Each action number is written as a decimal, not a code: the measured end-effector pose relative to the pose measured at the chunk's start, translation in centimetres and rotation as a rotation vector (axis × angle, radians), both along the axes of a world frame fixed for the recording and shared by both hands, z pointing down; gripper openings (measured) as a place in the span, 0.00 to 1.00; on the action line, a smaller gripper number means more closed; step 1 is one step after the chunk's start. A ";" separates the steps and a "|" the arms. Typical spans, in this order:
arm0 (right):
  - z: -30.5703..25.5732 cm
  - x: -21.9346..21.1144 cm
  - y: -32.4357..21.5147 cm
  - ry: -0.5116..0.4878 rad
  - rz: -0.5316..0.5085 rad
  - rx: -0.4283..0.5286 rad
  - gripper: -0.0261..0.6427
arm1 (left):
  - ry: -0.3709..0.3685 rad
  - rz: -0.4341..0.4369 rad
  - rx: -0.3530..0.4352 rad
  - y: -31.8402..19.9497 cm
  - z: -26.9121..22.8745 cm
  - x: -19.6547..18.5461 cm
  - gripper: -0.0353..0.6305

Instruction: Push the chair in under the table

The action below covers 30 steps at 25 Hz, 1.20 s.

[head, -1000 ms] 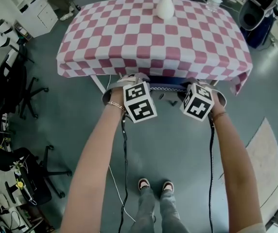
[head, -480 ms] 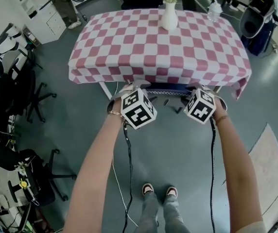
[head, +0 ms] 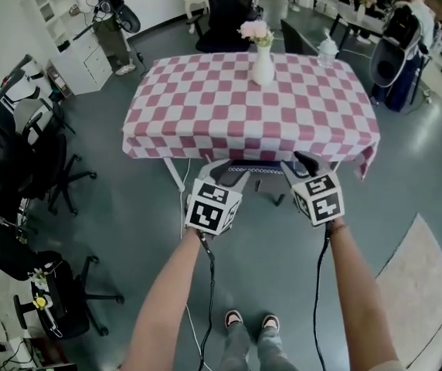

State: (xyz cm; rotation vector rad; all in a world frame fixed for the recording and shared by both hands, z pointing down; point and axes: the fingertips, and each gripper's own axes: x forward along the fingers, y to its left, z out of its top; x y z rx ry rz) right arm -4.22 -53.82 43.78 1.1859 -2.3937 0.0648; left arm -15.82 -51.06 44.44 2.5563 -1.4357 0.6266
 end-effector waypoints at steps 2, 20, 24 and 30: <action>-2.2 1.4 1.2 -0.108 0.099 0.016 0.28 | 0.053 -0.078 0.040 1.2 -1.9 -0.1 0.32; -12.0 10.5 16.4 -0.313 0.482 0.115 0.06 | 0.178 -0.372 0.237 13.7 -14.2 -1.6 0.05; -12.8 10.9 17.7 -0.290 0.503 0.154 0.06 | 0.174 -0.374 0.250 14.9 -14.8 -1.7 0.05; -12.7 11.0 18.7 -0.345 0.510 0.123 0.06 | 0.157 -0.374 0.256 16.0 -14.8 -2.4 0.05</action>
